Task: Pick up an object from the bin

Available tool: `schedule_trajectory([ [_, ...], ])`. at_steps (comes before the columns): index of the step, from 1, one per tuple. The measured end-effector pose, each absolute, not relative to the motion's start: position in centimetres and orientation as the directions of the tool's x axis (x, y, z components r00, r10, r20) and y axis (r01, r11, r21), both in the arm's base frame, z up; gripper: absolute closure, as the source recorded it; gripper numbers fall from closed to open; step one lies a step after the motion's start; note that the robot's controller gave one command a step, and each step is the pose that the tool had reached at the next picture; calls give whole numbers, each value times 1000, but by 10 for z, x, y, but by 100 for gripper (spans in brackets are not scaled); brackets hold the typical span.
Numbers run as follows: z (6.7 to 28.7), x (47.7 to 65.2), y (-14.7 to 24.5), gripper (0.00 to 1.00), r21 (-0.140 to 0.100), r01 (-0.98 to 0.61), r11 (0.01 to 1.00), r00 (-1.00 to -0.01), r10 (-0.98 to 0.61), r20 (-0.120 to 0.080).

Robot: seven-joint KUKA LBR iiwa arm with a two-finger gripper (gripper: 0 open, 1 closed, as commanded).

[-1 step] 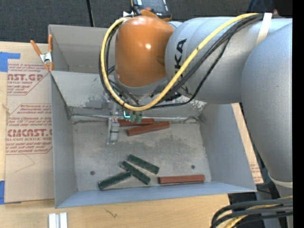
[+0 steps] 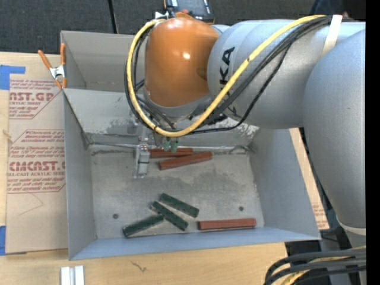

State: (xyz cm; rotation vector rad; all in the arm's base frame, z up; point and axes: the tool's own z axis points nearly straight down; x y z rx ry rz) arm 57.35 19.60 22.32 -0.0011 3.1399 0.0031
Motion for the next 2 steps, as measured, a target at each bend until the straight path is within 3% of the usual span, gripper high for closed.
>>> schedule_trajectory([
  [1, 153, 552, 153, 0, 1, -94, 996, -996, -94, -4],
  [2, 161, 491, 127, 0, 0, -205, 979, -979, -205, 4],
])
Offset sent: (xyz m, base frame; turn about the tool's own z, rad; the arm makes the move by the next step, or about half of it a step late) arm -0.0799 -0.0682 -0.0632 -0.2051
